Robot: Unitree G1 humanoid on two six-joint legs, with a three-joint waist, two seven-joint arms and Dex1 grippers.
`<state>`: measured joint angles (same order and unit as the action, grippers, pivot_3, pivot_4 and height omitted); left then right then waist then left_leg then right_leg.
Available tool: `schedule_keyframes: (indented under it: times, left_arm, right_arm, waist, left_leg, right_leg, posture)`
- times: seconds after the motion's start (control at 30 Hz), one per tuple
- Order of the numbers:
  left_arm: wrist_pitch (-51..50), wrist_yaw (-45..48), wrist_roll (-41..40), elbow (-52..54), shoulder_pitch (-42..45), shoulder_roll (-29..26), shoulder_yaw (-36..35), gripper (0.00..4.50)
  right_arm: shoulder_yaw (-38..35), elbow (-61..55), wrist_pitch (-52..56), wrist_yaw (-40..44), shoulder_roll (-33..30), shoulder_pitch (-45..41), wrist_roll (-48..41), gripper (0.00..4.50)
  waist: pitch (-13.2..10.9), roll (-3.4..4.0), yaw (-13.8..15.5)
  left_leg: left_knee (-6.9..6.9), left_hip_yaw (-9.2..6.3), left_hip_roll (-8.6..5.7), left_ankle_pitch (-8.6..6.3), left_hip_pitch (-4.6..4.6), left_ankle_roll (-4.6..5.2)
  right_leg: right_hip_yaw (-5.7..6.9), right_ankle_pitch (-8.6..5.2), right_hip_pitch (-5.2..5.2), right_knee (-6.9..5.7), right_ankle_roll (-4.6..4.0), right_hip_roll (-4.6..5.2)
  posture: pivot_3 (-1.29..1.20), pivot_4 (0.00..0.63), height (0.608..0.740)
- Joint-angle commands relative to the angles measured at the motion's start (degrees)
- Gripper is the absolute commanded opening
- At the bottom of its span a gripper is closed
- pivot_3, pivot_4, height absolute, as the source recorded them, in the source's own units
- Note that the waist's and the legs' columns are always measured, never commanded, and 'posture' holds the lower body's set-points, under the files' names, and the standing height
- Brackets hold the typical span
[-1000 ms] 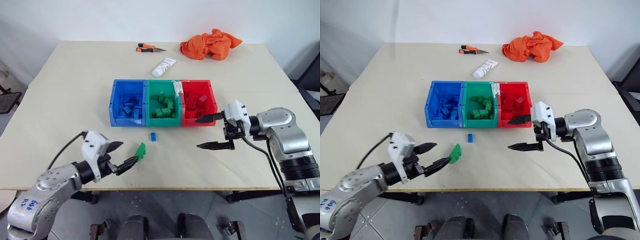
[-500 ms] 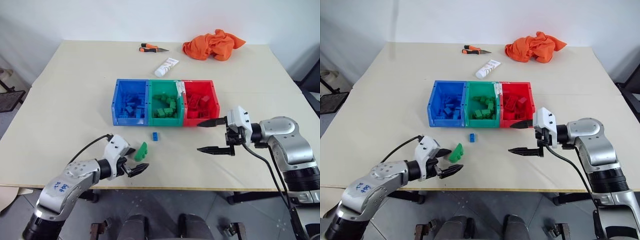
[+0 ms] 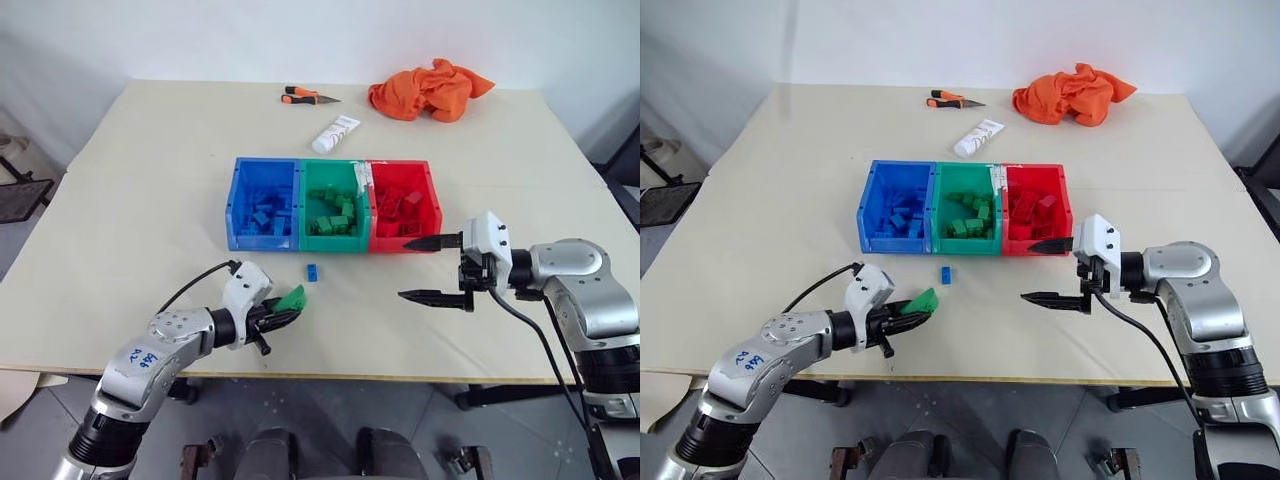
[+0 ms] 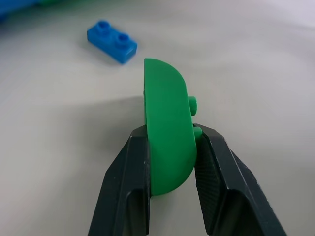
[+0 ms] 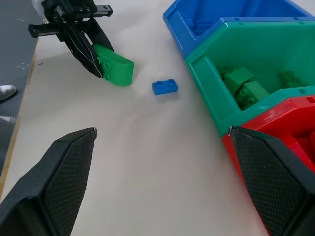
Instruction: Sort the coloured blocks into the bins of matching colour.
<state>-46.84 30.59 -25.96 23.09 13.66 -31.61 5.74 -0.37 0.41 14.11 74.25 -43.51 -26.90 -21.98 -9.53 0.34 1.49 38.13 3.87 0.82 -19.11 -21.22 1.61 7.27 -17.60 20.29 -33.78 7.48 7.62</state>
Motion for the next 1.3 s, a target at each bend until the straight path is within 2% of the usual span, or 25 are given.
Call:
schedule_keyframes:
  times: [0.03, 0.17, 0.27, 0.4, 0.47, 0.6, 0.77, 0.9, 1.0, 1.03, 1.3]
  left_arm:
    - [0.98, -1.16, -0.54, 0.72, 4.95, 2.39, -1.81, 0.86]
    - [2.99, -2.57, 1.2, -3.13, 11.56, 6.02, -1.69, 0.86]
    - [13.16, -4.66, 7.0, -17.13, 21.73, 12.03, 0.41, 0.86]
    - [21.46, -5.27, 11.83, -33.84, 31.41, 16.81, 1.08, 0.86]
    - [24.41, -5.2, 13.16, -40.94, 35.15, 18.63, 0.79, 1.58]
    - [28.66, -2.35, 14.09, -47.0, 38.48, 20.28, 0.61, 2.77]
    - [26.48, 0.77, 12.33, -41.29, 36.53, 18.31, -1.03, 4.38]
    - [19.48, 5.1, 8.95, -27.58, 29.55, 12.87, -2.33, 4.45]
    - [9.76, 12.62, 2.35, -12.84, 16.35, 0.91, -6.95, 4.45]
    - [7.81, 13.51, 0.79, -10.35, 13.71, -1.52, -8.35, 4.45]
    - [4.35, 20.33, -4.52, -4.21, -4.2, -15.17, -19.89, 4.45]
  right_arm:
    - [-2.3, -1.76, -0.21, -0.92, -0.95, 0.45, -1.17, 4.5]
    - [-2.94, -2.55, -0.09, -2.33, -0.92, 1.11, -1.29, 4.5]
    - [-3.96, -5.15, 0.66, -4.25, -0.7, 2.92, -1.97, 4.5]
    - [-5.23, -7.58, 1.49, -6.25, -0.82, 5.03, -2.4, 4.5]
    - [-5.83, -8.69, 1.76, -7.15, -0.97, 6.08, -2.67, 4.5]
    - [-6.96, -10.36, 2.23, -8.53, -1.23, 7.9, -3.03, 4.5]
    - [-7.28, -10.55, 1.92, -9.36, -1.15, 8.82, -3.06, 4.5]
    - [-6.7, -10.06, 1.5, -9.36, -0.68, 8.31, -3.12, 4.5]
    - [-5.51, -7.97, 0.48, -7.94, -0.08, 6.55, -3.16, 4.5]
    - [-5.2, -7.34, 0.2, -7.52, 0.03, 6.11, -3.11, 4.5]
    - [-3.74, -3.04, -1.55, -4.08, 0.85, 3.31, -3.01, 4.5]
  waist:
    - [0.01, -0.02, 0.09]
    - [0.01, -0.02, 0.03]
    - [0.0, -0.04, 0.55]
    - [0.0, -0.14, 0.63]
    - [-0.01, -0.16, 0.75]
    - [-0.01, -0.17, 0.42]
    - [-0.02, -0.19, -0.03]
    - [-0.02, -0.18, -0.29]
    - [-0.01, -0.17, -1.35]
    - [-0.02, -0.16, -1.77]
    - [-0.08, -0.19, -0.23]
  left_leg:
    - [0.02, -0.01, 0.0, 0.0, -0.01, 0.0]
    - [0.01, 0.0, -0.03, 0.0, 0.01, 0.01]
    - [0.03, 0.02, -0.05, 0.01, 0.01, 0.02]
    - [0.02, 0.08, -0.11, 0.04, 0.0, 0.07]
    - [0.01, 0.08, -0.17, 0.05, -0.01, 0.07]
    - [-0.02, 0.13, -0.2, 0.05, -0.01, 0.07]
    - [-0.01, 0.12, -0.11, 0.06, -0.01, 0.05]
    - [-0.02, 0.11, -0.03, 0.06, 0.02, 0.04]
    - [-0.07, 0.12, 0.03, 0.07, 0.03, 0.01]
    - [-0.1, 0.12, 0.07, 0.08, 0.05, -0.01]
    - [-0.04, -0.11, -0.02, 0.07, 0.02, 0.01]
  right_leg:
    - [0.02, 0.0, -0.01, 0.0, 0.01, 0.0]
    - [0.04, 0.03, -0.03, -0.01, 0.05, -0.02]
    - [0.07, 0.03, -0.05, -0.02, 0.05, -0.04]
    - [0.09, 0.08, -0.07, 0.06, 0.14, -0.05]
    - [0.16, 0.08, -0.06, 0.08, 0.15, -0.08]
    - [0.19, 0.08, -0.04, 0.07, 0.15, -0.09]
    - [0.19, 0.08, -0.02, 0.06, 0.15, -0.1]
    - [0.15, 0.08, -0.02, 0.01, 0.15, -0.1]
    - [0.09, 0.08, 0.06, -0.06, 0.15, -0.11]
    - [0.09, 0.07, 0.09, -0.06, 0.14, -0.13]
    - [0.06, 0.04, 0.02, -0.08, 0.07, 0.01]
  posture:
    - [0.0, 0.15, 0.74]
    - [0.0, 0.15, 0.74]
    - [0.0, 0.15, 0.74]
    - [0.0, 0.15, 0.74]
    - [0.0, 0.15, 0.74]
    - [0.0, 0.15, 0.74]
    - [0.0, 0.15, 0.74]
    - [0.0, 0.15, 0.74]
    - [0.0, 0.15, 0.74]
    - [0.0, 0.15, 0.74]
    - [0.0, 0.15, 0.74]
